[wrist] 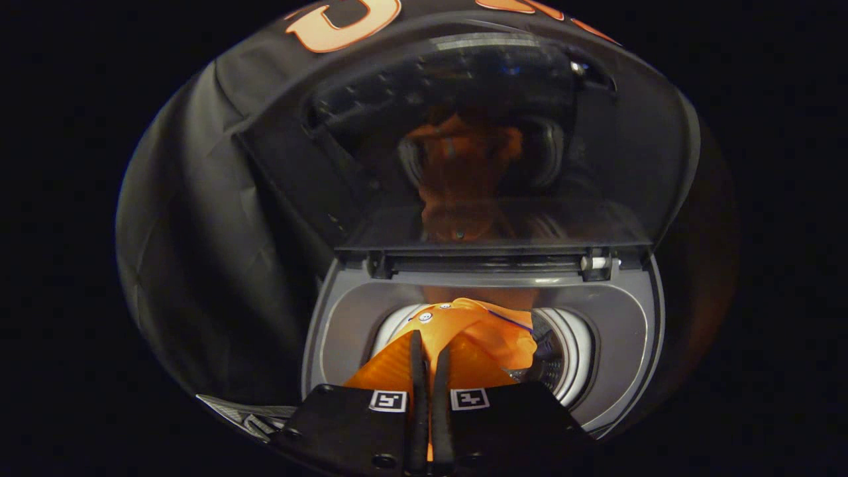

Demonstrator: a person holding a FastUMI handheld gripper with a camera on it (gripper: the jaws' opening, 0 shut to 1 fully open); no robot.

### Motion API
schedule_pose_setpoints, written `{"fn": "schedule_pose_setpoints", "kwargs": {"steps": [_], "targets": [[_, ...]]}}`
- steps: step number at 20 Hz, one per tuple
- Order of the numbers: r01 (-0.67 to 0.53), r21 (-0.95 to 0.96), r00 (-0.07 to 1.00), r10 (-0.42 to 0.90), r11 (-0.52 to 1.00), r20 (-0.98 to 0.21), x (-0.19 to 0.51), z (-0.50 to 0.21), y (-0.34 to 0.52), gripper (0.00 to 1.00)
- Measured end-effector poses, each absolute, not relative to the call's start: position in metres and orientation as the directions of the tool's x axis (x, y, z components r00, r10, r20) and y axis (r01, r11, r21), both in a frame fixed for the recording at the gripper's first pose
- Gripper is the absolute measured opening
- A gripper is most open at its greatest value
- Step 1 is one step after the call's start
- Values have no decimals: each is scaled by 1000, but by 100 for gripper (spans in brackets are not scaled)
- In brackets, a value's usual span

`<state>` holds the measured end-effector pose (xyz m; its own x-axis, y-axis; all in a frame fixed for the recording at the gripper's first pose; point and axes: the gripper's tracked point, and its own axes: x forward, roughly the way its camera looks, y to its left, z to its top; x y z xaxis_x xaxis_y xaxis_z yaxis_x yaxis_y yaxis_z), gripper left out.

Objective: Put the clothes into the washing machine and then close the washing machine lid.

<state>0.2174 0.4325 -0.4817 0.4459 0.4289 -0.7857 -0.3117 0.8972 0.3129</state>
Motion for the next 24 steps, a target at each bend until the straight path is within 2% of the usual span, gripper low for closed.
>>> {"fn": "schedule_pose_setpoints", "kwargs": {"steps": [11, 13, 21, 24], "targets": [[-269, 227, 414, 325, 936, -850, 223, -547, 421, 11], [-269, 214, 412, 313, 939, -856, 224, -548, 416, 14], [-229, 208, 433, 291, 951, -853, 230, -547, 407, 36], [-226, 207, 425, 288, 952, -858, 227, -546, 406, 65]]}}
